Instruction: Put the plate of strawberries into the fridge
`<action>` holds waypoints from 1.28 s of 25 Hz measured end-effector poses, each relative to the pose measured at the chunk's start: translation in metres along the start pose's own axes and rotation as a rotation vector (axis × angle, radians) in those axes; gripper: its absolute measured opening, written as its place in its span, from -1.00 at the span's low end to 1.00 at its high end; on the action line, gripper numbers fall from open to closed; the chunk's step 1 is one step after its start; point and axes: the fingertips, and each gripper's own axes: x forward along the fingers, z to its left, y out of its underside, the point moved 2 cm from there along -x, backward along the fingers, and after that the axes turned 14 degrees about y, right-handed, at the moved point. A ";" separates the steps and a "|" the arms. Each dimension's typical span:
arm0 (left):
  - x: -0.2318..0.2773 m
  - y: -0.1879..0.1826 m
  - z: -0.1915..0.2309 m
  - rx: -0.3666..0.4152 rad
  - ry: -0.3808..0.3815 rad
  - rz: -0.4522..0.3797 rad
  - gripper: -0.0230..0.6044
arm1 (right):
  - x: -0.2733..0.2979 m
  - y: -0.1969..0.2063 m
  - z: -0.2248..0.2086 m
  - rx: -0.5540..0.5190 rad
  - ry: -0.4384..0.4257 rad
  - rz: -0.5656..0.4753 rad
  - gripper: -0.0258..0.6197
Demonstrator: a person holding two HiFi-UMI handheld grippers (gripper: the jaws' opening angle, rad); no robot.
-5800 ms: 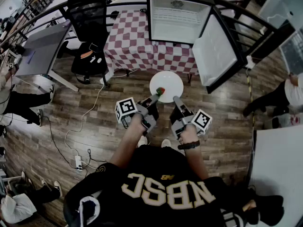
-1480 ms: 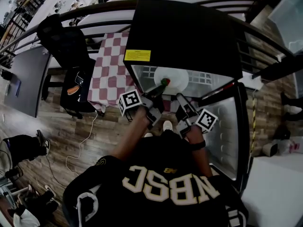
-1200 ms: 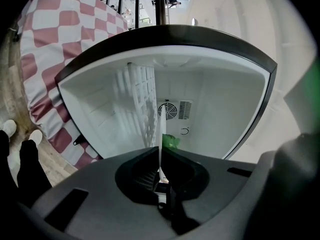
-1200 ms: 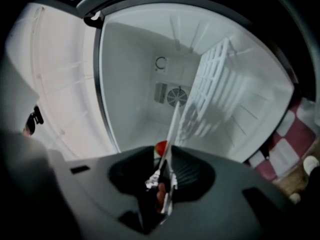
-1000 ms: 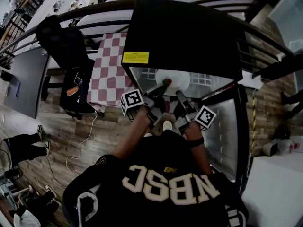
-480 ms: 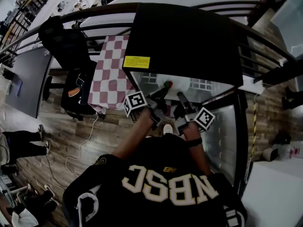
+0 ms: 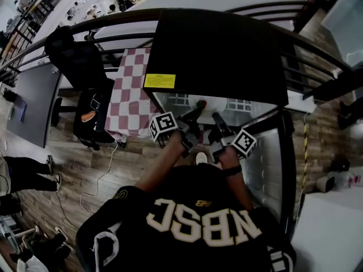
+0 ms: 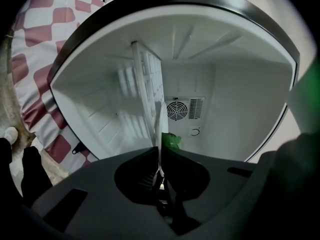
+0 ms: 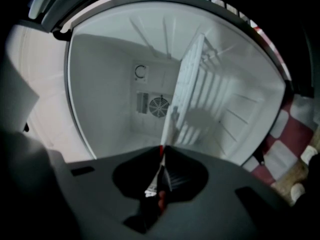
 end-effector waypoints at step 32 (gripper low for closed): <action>-0.010 0.013 -0.011 0.090 0.105 0.105 -0.51 | -0.007 0.013 0.004 -0.025 -0.062 0.020 -0.54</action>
